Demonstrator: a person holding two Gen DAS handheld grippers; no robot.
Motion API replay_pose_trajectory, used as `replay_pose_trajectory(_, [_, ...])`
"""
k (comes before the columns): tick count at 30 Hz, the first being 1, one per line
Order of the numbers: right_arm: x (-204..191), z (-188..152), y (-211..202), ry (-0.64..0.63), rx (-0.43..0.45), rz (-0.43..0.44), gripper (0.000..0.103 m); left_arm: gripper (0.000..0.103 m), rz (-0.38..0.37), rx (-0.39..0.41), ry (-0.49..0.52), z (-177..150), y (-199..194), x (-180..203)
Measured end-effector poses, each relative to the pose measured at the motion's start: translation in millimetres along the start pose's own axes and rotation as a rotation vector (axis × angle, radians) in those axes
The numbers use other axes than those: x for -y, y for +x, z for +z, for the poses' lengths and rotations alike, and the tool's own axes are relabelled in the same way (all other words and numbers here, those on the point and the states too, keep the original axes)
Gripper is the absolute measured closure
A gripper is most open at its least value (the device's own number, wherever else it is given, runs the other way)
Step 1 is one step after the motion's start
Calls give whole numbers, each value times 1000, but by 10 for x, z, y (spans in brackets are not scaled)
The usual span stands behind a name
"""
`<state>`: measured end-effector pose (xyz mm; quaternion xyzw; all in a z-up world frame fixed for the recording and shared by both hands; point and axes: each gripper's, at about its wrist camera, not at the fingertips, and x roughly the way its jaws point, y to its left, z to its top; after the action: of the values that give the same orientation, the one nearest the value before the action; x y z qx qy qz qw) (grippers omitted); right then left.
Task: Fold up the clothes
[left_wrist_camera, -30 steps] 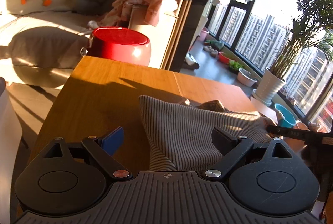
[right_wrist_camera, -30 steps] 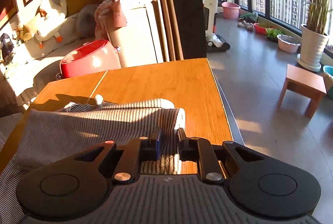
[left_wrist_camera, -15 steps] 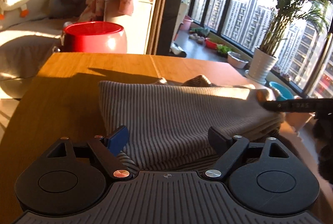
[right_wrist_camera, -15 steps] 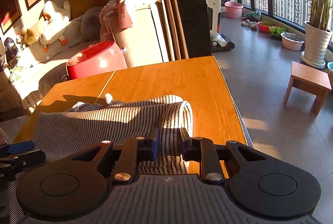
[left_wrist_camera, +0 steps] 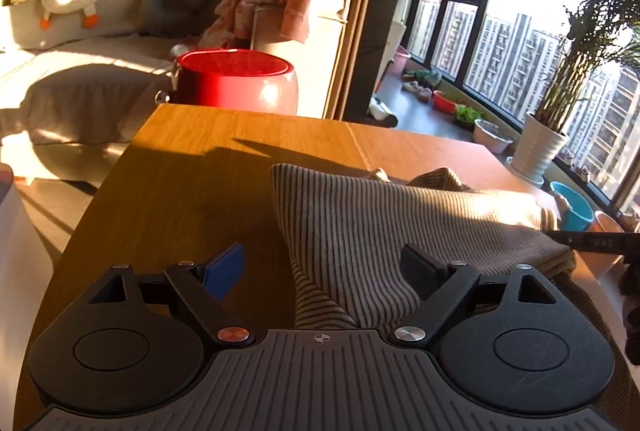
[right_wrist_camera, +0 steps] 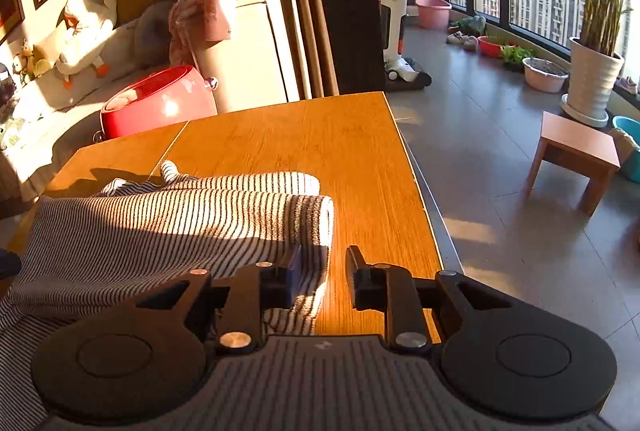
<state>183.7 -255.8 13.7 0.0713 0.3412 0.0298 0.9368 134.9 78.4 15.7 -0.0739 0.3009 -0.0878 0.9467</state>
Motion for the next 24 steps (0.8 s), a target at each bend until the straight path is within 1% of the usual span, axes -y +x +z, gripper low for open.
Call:
replay_pose_trajectory(1, [26, -4, -47, 6, 13, -8, 77, 11, -12, 1, 7, 9, -4, 47])
replay_pose_trajectory(2, [48, -6, -97, 10, 26, -15, 74, 10, -22, 3, 14, 16, -6, 94])
replay_pose_trajectory(4, [4, 34, -223, -9, 73, -22, 66, 10, -41, 4, 17, 21, -2, 163])
replay_pose_trajectory(6, [-51, 73, -363, -21, 132, -10, 36, 9, -58, 6, 16, 23, 5, 227])
replay_pose_trajectory(7, [-85, 83, -435, -18, 165, 23, 32, 9, -69, 6, 14, 19, 13, 252])
replay_pose_trajectory(10, [-194, 40, -563, 17, 212, 187, 19, 7, -129, 16, -15, -42, 67, 286])
replay_pose_trajectory(11, [-232, -24, -524, 39, 193, 243, 16, 7, -144, 11, -19, -71, 108, 300])
replay_pose_trajectory(12, [-271, -91, -480, 59, 173, 295, 14, 6, -149, 1, -17, -108, 161, 311])
replay_pose_trajectory(13, [-312, -178, -387, 63, 140, 300, 14, 6, -139, 0, -6, -156, 205, 316])
replay_pose_trajectory(14, [-355, -277, -282, 55, 116, 270, 13, 6, -126, 1, 6, -208, 247, 321])
replay_pose_trajectory(16, [-443, -379, -198, 6, 117, 213, 10, 3, -128, 15, 29, -250, 257, 338])
replay_pose_trajectory(17, [-465, -364, -216, -4, 126, 215, 0, 1, -130, 23, 39, -268, 258, 347])
replay_pose_trajectory(19, [-484, -363, -182, -3, 102, 207, 0, 0, -128, 18, 47, -278, 269, 365])
replay_pose_trajectory(24, [-399, -413, -250, 46, 131, 215, 0, 0, -130, 20, 51, -300, 245, 363])
